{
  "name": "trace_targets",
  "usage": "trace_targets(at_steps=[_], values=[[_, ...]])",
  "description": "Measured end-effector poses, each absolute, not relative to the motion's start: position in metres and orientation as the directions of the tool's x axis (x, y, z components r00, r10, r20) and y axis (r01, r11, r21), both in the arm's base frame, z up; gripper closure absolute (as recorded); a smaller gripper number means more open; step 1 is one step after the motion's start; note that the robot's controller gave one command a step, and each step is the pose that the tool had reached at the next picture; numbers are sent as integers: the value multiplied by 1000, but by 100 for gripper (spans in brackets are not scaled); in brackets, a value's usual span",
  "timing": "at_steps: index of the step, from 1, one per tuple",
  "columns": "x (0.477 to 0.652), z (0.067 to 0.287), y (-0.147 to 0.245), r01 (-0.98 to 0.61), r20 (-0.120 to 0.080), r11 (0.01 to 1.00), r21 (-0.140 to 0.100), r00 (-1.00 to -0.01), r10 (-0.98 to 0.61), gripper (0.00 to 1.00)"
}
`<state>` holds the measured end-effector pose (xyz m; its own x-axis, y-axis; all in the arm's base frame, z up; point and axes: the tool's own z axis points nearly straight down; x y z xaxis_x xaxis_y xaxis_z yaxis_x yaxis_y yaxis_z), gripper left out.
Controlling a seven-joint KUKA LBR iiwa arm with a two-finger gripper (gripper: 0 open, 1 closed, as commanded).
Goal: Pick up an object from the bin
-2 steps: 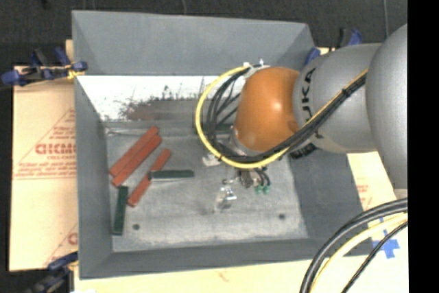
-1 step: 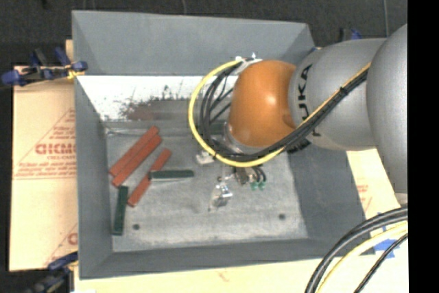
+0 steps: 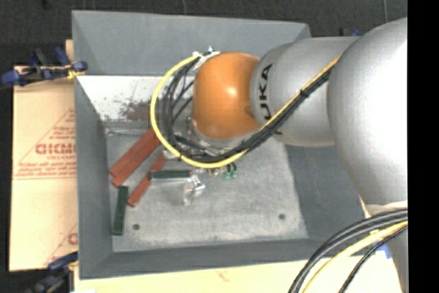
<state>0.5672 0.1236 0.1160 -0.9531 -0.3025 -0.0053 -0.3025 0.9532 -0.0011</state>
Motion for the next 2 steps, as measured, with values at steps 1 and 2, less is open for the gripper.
trace_targets(at_steps=[1, 2], values=[[596, 84, 146, -412, -6, 911, -2, -911, -412, 0], [597, 80, 224, -612, -8, 791, -17, -791, -612, 100]])
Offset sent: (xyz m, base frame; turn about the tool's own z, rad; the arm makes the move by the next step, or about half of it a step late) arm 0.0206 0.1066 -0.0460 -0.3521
